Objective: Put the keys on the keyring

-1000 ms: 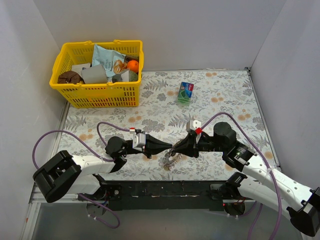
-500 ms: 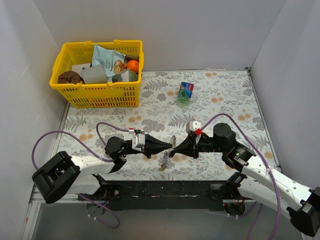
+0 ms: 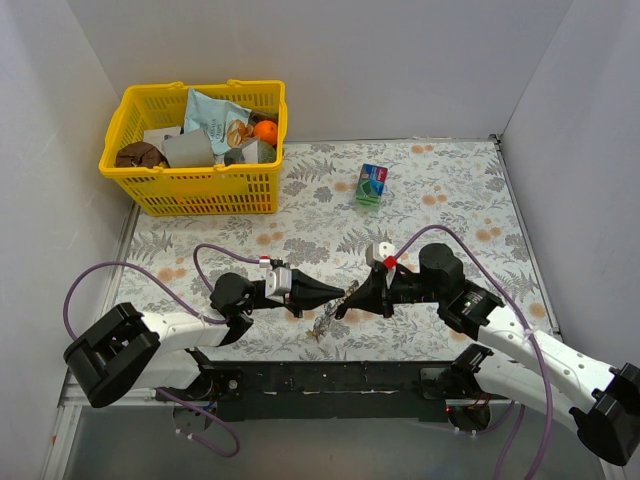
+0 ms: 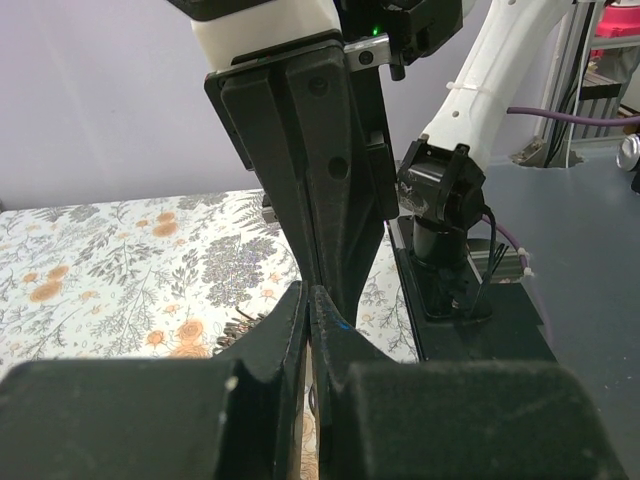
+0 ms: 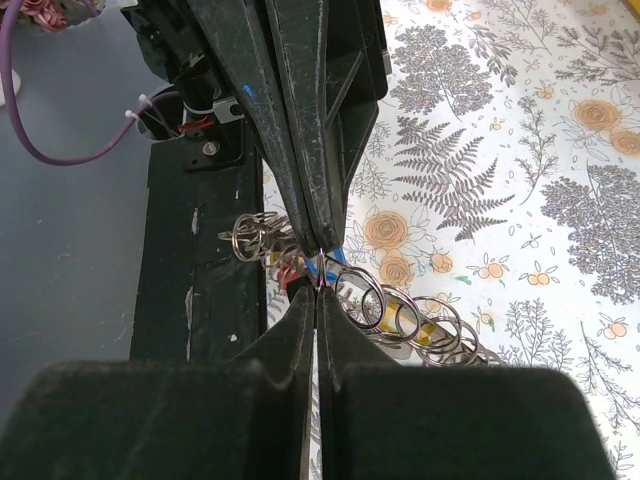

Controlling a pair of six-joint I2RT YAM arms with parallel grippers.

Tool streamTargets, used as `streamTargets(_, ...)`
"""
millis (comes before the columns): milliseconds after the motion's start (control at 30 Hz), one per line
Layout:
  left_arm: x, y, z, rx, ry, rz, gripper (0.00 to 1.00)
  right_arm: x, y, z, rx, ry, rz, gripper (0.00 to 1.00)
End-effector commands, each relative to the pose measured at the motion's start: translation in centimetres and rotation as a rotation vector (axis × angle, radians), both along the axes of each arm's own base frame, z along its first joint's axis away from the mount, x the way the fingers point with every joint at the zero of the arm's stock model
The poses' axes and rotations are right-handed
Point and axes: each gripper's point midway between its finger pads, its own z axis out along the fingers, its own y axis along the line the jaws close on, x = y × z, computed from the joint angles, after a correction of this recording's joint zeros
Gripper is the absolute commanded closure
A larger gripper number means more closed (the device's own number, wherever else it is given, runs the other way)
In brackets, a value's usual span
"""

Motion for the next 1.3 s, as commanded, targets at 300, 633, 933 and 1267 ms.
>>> streamTargets(300, -0.5, 0.6, 5.0, -0.139, -0.144, 0.006, 1.0, 0.0, 0.1, -0.2, -0.019, 0.001, 0.012, 0.75)
streamTargets(633, -0.5, 0.6, 4.4, -0.122, -0.141, 0.009, 1.0, 0.9, -1.4, 3.2, 0.043, -0.124, -0.097, 0.39)
streamTargets(933, -0.6, 0.5, 4.6, -0.126, -0.139, 0.001, 1.0, 0.2, -0.2, 4.7, 0.105, -0.099, -0.021, 0.51)
streamTargets(1267, -0.7, 0.5, 4.5, -0.124, -0.136, -0.003, 1.0, 0.2, 0.2, 5.9, 0.148, -0.094, -0.02, 0.55)
